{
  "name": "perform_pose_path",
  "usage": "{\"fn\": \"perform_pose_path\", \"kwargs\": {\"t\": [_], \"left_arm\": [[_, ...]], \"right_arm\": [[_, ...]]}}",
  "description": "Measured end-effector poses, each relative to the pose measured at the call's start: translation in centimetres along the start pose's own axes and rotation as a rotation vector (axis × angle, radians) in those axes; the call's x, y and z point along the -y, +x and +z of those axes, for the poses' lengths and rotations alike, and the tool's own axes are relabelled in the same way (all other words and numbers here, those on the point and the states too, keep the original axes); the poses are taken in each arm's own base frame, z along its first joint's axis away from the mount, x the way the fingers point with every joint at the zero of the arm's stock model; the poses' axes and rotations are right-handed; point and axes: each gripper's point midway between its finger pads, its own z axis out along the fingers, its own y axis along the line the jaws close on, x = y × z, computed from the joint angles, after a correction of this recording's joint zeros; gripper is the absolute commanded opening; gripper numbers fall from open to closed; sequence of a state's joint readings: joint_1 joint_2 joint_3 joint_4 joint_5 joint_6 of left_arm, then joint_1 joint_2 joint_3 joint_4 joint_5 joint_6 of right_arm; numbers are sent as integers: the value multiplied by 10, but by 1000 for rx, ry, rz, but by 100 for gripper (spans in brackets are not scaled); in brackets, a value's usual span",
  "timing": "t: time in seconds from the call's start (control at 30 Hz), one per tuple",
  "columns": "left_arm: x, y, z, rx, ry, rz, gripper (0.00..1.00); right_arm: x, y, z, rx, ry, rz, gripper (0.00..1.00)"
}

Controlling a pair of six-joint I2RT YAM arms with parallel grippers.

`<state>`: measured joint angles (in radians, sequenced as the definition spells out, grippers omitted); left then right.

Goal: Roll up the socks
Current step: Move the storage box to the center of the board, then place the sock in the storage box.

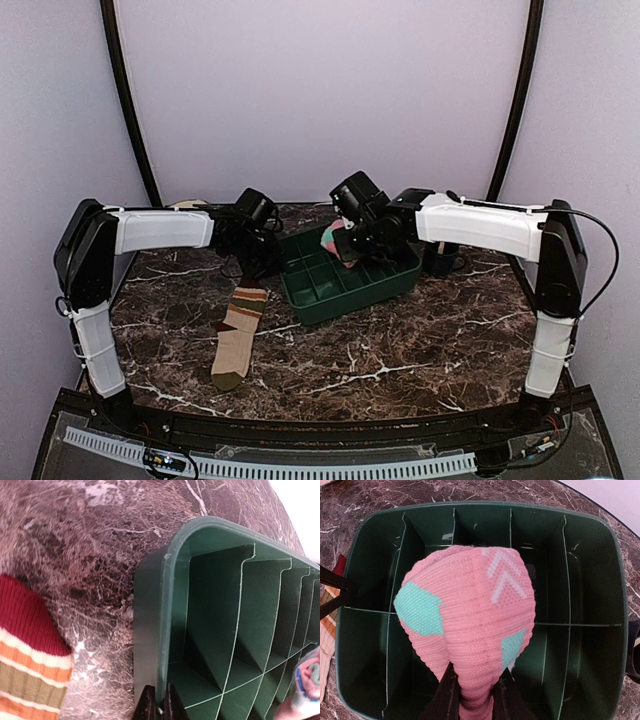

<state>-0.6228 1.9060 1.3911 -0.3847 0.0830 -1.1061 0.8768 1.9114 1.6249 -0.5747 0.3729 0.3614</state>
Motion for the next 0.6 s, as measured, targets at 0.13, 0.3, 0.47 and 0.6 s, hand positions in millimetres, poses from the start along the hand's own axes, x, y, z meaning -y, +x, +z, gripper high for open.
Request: {"fn": "perform_pose_path", "kwargs": {"t": [0.13, 0.3, 0.47, 0.6], "left_arm": [[1, 5, -1, 21, -9, -49, 0], [1, 9, -1, 44, -26, -76, 0], [1, 12, 0, 55, -34, -88, 1], [0, 12, -1, 63, -41, -90, 1]], "right_arm": [[-3, 6, -3, -7, 20, -2, 0], [-5, 22, -1, -33, 50, -15, 0], [4, 48, 8, -81, 99, -26, 0], [8, 52, 9, -86, 120, -22, 0]]}}
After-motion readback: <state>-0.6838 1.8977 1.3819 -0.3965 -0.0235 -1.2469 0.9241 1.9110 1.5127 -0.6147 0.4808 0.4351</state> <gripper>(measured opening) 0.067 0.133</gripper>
